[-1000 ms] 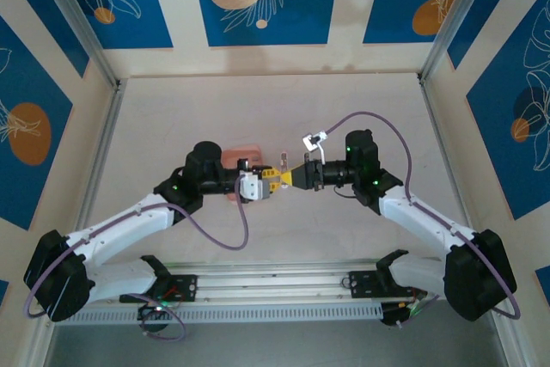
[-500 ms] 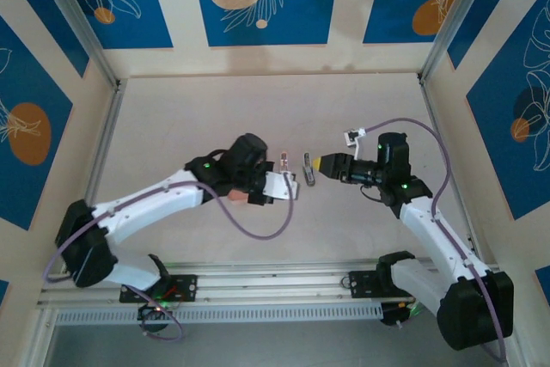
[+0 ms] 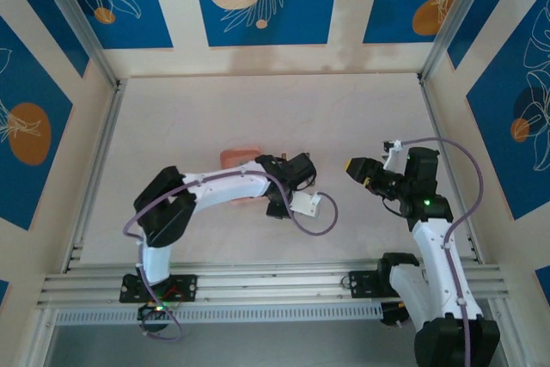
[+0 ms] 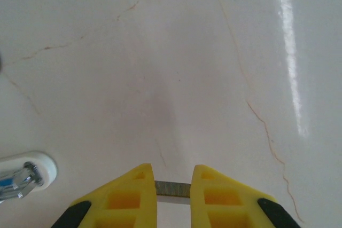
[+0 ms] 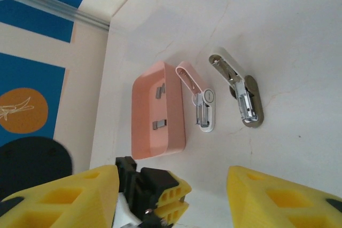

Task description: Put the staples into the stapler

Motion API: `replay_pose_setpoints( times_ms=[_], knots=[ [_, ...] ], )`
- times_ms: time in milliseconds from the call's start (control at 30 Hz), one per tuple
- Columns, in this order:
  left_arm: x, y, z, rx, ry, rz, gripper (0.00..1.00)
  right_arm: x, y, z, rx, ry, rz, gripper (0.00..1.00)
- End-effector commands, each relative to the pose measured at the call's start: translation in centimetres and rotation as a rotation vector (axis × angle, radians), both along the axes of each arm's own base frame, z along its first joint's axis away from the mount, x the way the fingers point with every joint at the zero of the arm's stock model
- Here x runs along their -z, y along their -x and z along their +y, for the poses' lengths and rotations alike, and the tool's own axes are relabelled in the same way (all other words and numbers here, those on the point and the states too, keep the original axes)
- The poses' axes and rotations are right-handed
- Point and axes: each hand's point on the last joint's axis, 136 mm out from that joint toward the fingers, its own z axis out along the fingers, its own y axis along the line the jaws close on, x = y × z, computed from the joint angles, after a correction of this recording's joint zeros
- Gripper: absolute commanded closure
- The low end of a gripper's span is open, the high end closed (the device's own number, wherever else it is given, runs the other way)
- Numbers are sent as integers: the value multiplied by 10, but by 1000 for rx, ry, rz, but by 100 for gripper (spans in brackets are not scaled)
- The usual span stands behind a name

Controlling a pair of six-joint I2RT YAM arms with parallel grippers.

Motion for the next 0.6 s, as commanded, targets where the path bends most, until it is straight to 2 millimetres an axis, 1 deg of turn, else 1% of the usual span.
replay_pose_setpoints(
  times_ms=[0, 100, 233, 500, 567],
  knots=[
    [7, 0, -7, -16, -42, 9, 87, 14, 13, 0, -7, -9, 55, 44],
    [20, 0, -16, -17, -45, 36, 86, 16, 15, -2, 2, -15, 51, 44],
    [29, -2, -30, -36, -21, 46, 85, 18, 16, -2, 1, -15, 51, 44],
    [41, 2, -50, -40, 20, 68, 83, 19, 17, -2, -4, -9, 55, 44],
    [42, 2, -53, -44, 33, 74, 80, 19, 18, -2, -5, -9, 57, 44]
  ],
)
